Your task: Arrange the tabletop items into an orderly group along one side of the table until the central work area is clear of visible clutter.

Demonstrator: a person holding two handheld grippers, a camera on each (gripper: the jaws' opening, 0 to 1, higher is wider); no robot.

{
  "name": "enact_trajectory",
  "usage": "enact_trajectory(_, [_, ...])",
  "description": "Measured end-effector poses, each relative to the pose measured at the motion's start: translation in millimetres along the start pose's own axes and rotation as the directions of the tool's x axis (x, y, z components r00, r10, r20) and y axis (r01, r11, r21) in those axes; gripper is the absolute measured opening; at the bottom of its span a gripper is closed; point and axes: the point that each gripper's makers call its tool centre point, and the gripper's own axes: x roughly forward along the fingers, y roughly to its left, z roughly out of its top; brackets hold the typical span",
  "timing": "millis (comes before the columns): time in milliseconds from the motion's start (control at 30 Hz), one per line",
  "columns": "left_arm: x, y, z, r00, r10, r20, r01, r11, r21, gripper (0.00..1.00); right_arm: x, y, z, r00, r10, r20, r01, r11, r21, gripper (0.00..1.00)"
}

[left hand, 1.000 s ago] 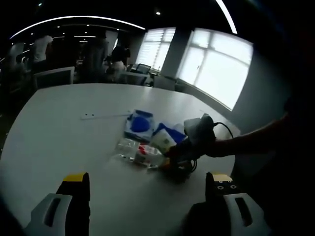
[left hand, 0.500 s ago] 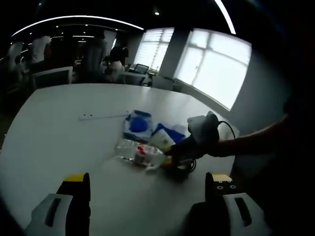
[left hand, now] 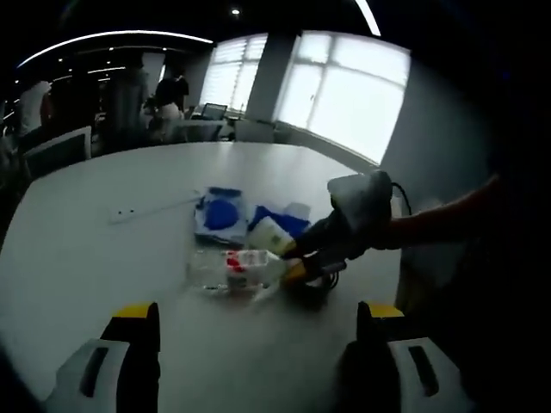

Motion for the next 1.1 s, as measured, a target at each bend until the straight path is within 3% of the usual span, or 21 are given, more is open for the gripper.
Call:
enact_trajectory(167, [20, -4.9, 6.1, 0.996, -0.082, -0.026, 0.084, 0.992, 0.091, 0.93, -6, -1, 10.3, 1.0, 0.003, 0.013, -0.002, 1.0, -0.03, 0.18])
enact_trajectory(367, [49, -5.9, 16.7, 0.982, -0.183, -0.036, 0.186, 0.966, 0.182, 0.89, -7, -1, 15.2, 1.0, 0.004, 0.013, -0.003, 0.998, -0.061, 0.18])
enact_trajectory(600, [81, 3.7, 26.5, 0.962, -0.24, -0.127, 0.269, 0.91, 0.315, 0.86, -9, -1, 18.3, 1.0, 0.006, 0.011, -0.005, 0.996, -0.084, 0.17])
enact_trajectory(700, [95, 3.0, 24.4, 0.945, -0.256, -0.203, 0.32, 0.849, 0.42, 0.86, -10, 0, 20.5, 1.0, 0.005, 0.015, -0.004, 0.996, -0.09, 0.17])
enact_trajectory(833, [109, -0.5, 16.9, 0.916, -0.275, -0.292, 0.392, 0.768, 0.506, 0.87, -10, 1, 21.1, 1.0, 0.003, 0.016, -0.002, 0.995, -0.097, 0.17])
enact_trajectory(967, [121, 0.2, 12.6, 0.89, -0.266, -0.369, 0.449, 0.641, 0.622, 0.87, -10, 2, 19.6, 1.0, 0.006, 0.013, -0.005, 0.995, -0.098, 0.17])
enact_trajectory(1067, [129, 7.4, 11.0, 0.882, -0.231, -0.411, 0.466, 0.56, 0.685, 0.87, -11, 3, 20.3, 1.0, 0.003, 0.013, -0.002, 0.995, -0.103, 0.17])
enact_trajectory(1100, [130, 8.7, 9.9, 0.876, -0.224, -0.427, 0.476, 0.545, 0.691, 0.87, -11, 3, 20.6, 1.0, 0.001, 0.013, 0.001, 0.994, -0.108, 0.17])
